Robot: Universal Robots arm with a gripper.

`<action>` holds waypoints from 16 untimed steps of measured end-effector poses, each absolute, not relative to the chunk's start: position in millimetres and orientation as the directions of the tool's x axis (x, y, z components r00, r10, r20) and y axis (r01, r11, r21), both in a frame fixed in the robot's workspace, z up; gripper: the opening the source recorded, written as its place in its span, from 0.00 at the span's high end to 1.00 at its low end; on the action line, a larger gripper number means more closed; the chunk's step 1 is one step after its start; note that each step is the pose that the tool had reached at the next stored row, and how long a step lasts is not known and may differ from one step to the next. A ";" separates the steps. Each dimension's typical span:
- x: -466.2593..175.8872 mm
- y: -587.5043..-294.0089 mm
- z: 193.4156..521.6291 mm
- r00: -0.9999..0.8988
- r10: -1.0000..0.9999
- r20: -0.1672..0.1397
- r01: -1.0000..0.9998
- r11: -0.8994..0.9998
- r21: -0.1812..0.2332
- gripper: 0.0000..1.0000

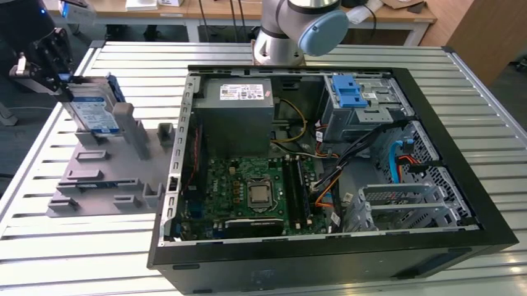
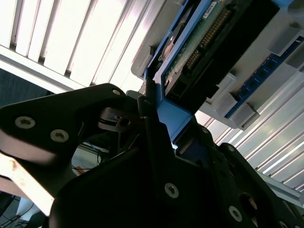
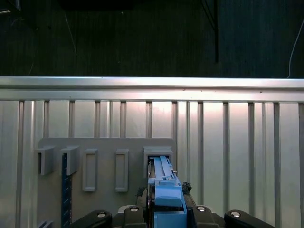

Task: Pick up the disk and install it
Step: 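Pick up the disk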

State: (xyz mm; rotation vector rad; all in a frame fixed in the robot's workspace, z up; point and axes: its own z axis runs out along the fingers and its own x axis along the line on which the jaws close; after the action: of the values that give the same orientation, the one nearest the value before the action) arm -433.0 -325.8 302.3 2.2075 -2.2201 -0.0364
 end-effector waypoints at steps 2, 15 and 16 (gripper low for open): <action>-433.0 -325.8 303.1 -0.006 -1.000 -0.009 -1.000 0.006 0.024 0.64; -433.0 -325.8 311.0 -0.006 -1.000 -0.009 -1.000 0.006 0.024 0.64; -433.0 -325.8 311.7 -0.006 -1.000 -0.009 -1.000 0.006 0.024 0.64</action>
State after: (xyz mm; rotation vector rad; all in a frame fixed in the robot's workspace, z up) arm -433.0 -325.8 311.7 2.2076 -2.2202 -0.0363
